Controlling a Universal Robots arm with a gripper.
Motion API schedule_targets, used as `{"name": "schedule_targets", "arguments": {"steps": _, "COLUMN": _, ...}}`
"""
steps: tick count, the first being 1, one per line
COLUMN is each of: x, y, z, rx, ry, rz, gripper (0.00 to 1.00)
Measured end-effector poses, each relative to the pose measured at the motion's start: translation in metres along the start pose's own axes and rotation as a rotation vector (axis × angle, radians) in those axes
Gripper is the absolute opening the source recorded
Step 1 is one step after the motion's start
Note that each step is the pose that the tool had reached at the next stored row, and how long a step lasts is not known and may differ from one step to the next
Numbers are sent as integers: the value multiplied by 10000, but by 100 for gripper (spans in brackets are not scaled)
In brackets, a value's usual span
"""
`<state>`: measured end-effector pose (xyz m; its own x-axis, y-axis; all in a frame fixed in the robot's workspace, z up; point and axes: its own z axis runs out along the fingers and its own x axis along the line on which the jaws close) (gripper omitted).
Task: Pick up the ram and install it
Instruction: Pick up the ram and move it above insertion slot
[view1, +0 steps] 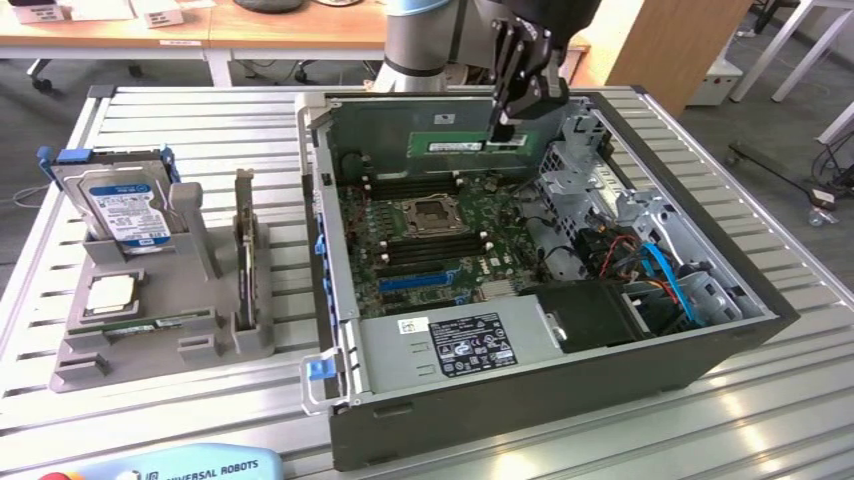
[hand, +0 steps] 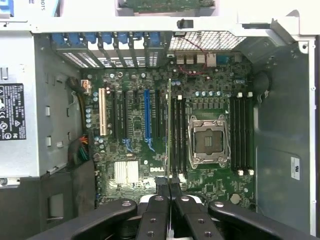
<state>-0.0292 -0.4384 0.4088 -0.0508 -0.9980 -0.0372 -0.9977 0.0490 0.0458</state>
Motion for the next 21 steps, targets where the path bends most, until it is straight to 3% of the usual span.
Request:
{"name": "schedule_targets", "arguments": {"steps": 4, "x": -67, "y": 3, "z": 4, "rx": 0, "ry": 1, "rz": 1, "gripper": 11}}
{"name": "schedule_targets", "arguments": {"steps": 11, "x": -72, "y": 3, "z": 14, "rx": 0, "ry": -2, "rz": 0, "gripper": 11}}
{"name": "schedule_targets", "arguments": {"steps": 21, "x": -65, "y": -5, "z": 185, "rx": 5, "ry": 0, "rz": 0, "gripper": 11}}
